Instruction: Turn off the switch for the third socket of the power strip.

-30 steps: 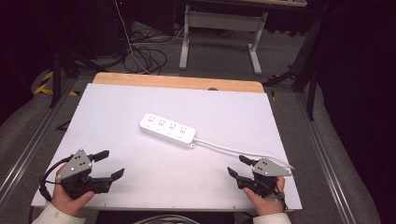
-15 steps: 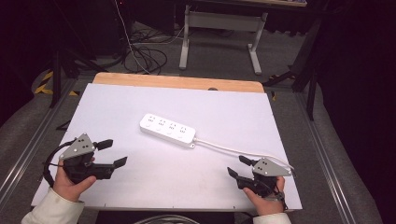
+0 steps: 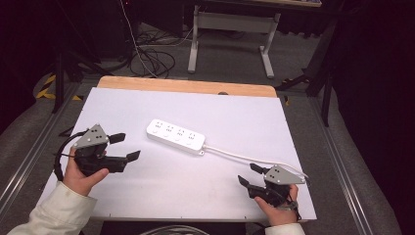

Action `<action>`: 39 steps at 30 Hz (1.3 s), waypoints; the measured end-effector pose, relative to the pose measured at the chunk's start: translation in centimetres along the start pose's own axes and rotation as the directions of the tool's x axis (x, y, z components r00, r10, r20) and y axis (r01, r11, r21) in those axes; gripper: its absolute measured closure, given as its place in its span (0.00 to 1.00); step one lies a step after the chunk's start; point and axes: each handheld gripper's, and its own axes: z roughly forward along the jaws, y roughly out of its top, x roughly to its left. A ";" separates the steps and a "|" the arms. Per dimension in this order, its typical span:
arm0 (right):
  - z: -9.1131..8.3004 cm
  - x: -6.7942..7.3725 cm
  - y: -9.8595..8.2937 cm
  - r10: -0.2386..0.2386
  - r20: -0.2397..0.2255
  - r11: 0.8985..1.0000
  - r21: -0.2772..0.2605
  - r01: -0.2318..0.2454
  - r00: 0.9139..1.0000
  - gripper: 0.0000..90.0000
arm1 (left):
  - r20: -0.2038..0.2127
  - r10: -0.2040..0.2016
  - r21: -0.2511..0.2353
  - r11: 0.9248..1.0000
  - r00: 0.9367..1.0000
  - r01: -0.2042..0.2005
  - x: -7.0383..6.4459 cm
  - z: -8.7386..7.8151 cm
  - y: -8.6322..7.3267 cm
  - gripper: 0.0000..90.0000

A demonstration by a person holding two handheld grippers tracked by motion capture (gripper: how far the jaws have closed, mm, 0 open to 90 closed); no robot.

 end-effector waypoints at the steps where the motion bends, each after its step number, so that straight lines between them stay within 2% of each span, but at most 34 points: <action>1: 0.0 0.0 0.0 0.000 0.000 1.000 0.000 0.000 1.000 0.43 | -0.003 0.004 0.002 1.000 1.000 -0.004 0.0 0.1 0.3 0.25; 7: 0.0 0.0 0.0 -0.001 -0.003 1.000 0.000 0.001 1.000 0.43 | 0.004 0.016 0.002 1.000 1.000 -0.016 0.2 1.1 2.0 0.25; 12: 0.0 0.0 -0.1 0.000 -0.005 1.000 0.001 0.000 1.000 0.43 | -0.001 0.029 0.027 0.999 1.000 -0.029 0.5 2.2 2.8 0.25; 18: 0.0 0.0 -0.1 -0.002 -0.006 1.000 0.002 0.002 1.000 0.43 | -0.011 0.002 0.032 0.999 1.000 -0.002 1.3 3.7 3.3 0.27; 23: 0.1 0.0 -0.1 -0.002 -0.008 1.000 0.001 0.002 1.000 0.43 | -0.027 -0.023 0.035 0.999 0.999 0.024 1.9 5.2 3.2 0.35; 24: 0.1 0.0 -0.1 -0.002 -0.008 1.000 0.001 0.002 1.000 0.43 | -0.038 -0.025 0.031 0.999 0.999 0.026 2.1 5.5 3.1 0.39; 25: 0.1 0.0 -0.1 -0.002 -0.008 1.000 0.002 0.002 1.000 0.43 | -0.040 -0.043 0.032 0.999 0.998 0.044 2.2 5.8 3.1 0.39; 27: 0.0 0.0 -0.1 -0.004 -0.009 1.000 0.001 0.004 1.000 0.43 | -0.049 -0.055 0.019 0.998 0.997 0.056 2.6 6.4 3.0 0.51; 28: 0.0 0.0 -0.1 -0.004 -0.009 1.000 0.001 0.004 1.000 0.43 | -0.054 -0.063 0.016 0.998 0.997 0.064 2.7 6.6 3.0 0.51; 29: 0.0 0.0 -0.1 -0.005 -0.009 1.000 0.001 0.005 1.000 0.43 | -0.057 -0.070 0.010 0.997 0.996 0.071 2.9 6.9 3.0 0.55; 30: 0.0 0.0 -0.1 -0.005 -0.010 1.000 0.001 0.005 1.000 0.43 | -0.055 -0.073 0.003 0.997 0.996 0.073 3.0 7.2 2.9 0.63; 32: 0.0 0.0 -0.1 -0.006 -0.009 1.000 0.002 0.006 1.000 0.43 | -0.061 -0.054 -0.014 0.998 0.997 0.054 3.2 7.8 2.8 0.67; 34: 0.0 0.0 -0.1 -0.006 -0.009 1.000 0.001 0.006 1.000 0.43 | -0.045 -0.041 -0.017 0.999 0.998 0.040 3.2 8.5 2.7 0.75; 35: 0.0 0.0 -0.1 -0.007 -0.010 1.000 0.000 0.007 1.000 0.43 | -0.035 -0.046 -0.019 0.999 0.998 0.046 3.1 8.8 2.6 0.83; 36: 0.0 0.0 -0.1 -0.007 -0.010 1.000 0.000 0.007 1.000 0.43 | -0.029 -0.044 -0.015 0.999 0.999 0.043 3.0 9.1 2.6 0.83; 37: 0.0 0.0 -0.1 -0.009 -0.012 1.000 -0.001 0.009 1.000 0.43 | -0.018 -0.050 -0.014 0.999 0.999 0.050 2.8 9.4 2.6 0.91; 38: 0.0 0.0 -0.1 -0.009 -0.012 1.000 -0.001 0.009 1.000 0.43 | -0.016 -0.046 -0.011 0.999 0.999 0.046 2.8 9.7 2.5 0.91; 39: 0.0 0.0 -0.1 -0.010 -0.013 1.000 -0.003 0.010 1.000 0.43 | -0.013 -0.038 -0.002 0.999 0.999 0.038 2.8 9.9 2.5 0.98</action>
